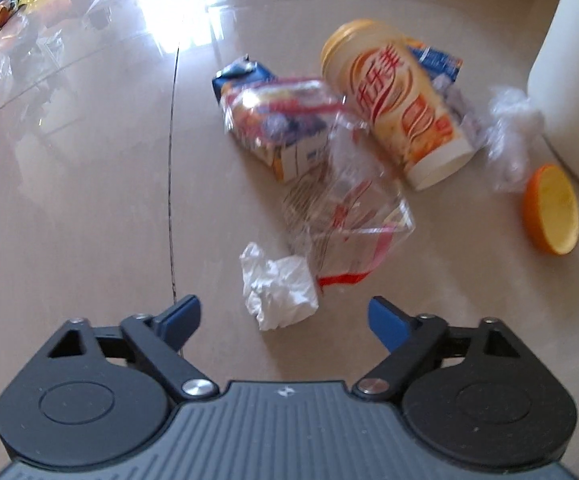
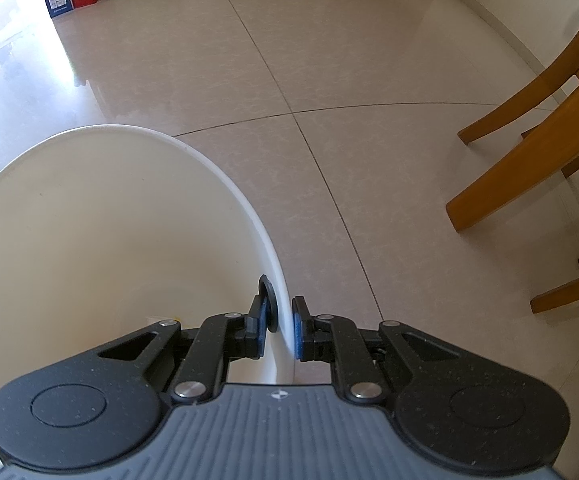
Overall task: Collect trash
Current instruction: 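Return the left gripper to the pile and grasp the crumpled white paper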
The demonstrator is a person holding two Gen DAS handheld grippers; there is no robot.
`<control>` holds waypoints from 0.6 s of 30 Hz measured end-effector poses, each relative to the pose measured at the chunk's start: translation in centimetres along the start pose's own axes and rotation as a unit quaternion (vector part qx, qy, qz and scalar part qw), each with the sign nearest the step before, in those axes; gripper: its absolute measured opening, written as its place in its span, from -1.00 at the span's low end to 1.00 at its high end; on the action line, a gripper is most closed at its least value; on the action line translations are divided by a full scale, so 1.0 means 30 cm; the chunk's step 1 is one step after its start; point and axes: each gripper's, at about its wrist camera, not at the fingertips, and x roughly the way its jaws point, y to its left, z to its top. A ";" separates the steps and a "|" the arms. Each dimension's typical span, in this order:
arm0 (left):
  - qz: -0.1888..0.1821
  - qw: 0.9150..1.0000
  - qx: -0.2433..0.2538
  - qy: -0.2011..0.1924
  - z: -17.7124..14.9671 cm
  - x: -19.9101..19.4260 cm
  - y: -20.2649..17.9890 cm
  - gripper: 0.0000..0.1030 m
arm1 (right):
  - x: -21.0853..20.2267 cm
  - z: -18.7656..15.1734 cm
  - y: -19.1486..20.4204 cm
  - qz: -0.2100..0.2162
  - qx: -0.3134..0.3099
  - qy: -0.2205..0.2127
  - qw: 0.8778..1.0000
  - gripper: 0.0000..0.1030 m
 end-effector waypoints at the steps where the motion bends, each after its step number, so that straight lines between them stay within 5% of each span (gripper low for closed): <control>1: -0.001 1.000 0.002 0.002 -0.010 0.006 0.004 0.58 | 0.000 0.000 0.001 0.000 -0.001 0.000 1.000 -0.70; 18: 0.009 1.000 0.025 0.004 0.009 0.063 -0.010 -0.20 | -0.007 0.003 0.005 -0.002 0.000 0.000 1.000 -0.69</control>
